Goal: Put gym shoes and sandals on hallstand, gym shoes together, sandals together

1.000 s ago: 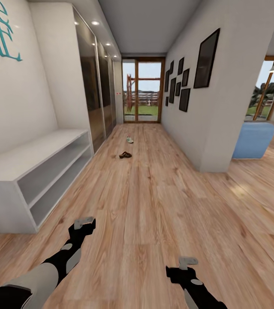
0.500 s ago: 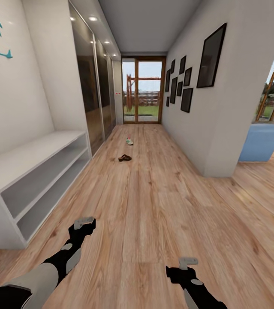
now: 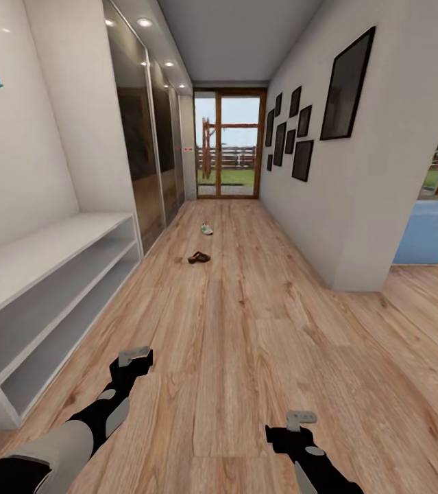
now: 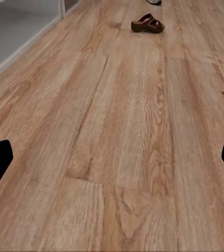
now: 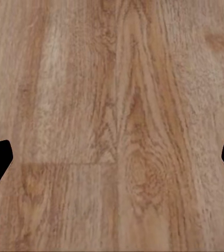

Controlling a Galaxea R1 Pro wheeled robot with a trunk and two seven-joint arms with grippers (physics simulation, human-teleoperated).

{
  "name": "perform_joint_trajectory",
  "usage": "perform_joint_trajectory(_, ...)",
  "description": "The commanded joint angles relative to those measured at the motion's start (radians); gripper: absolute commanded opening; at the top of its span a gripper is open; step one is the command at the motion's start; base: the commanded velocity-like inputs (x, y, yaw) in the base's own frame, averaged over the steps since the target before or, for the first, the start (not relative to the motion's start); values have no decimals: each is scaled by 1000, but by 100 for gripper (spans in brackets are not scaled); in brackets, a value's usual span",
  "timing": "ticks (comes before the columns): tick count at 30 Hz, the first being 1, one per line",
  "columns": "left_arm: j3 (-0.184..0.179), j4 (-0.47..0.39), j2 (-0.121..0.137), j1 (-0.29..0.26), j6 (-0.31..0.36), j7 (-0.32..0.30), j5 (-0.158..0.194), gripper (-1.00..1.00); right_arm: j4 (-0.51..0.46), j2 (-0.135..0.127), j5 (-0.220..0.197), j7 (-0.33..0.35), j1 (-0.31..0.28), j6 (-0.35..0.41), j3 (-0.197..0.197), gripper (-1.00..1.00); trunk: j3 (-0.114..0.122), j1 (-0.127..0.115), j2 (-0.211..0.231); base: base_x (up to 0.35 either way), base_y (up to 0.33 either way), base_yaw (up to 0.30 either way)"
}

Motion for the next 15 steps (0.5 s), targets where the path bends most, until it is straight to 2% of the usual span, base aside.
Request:
perform_joint_trajectory(1, -9, 0, 0, -1, -3, 5, 5, 100, -2, -1, -9, -7, 0, 5, 7, 100, -1, 0, 0, 348, 55, 0)
perform_joint_trajectory(15, -9, 0, 0, -1, -3, 5, 5, 100, -3, -1, -9, -8, 0, 5, 5, 100, -1, 0, 0, 347, 93, 0)
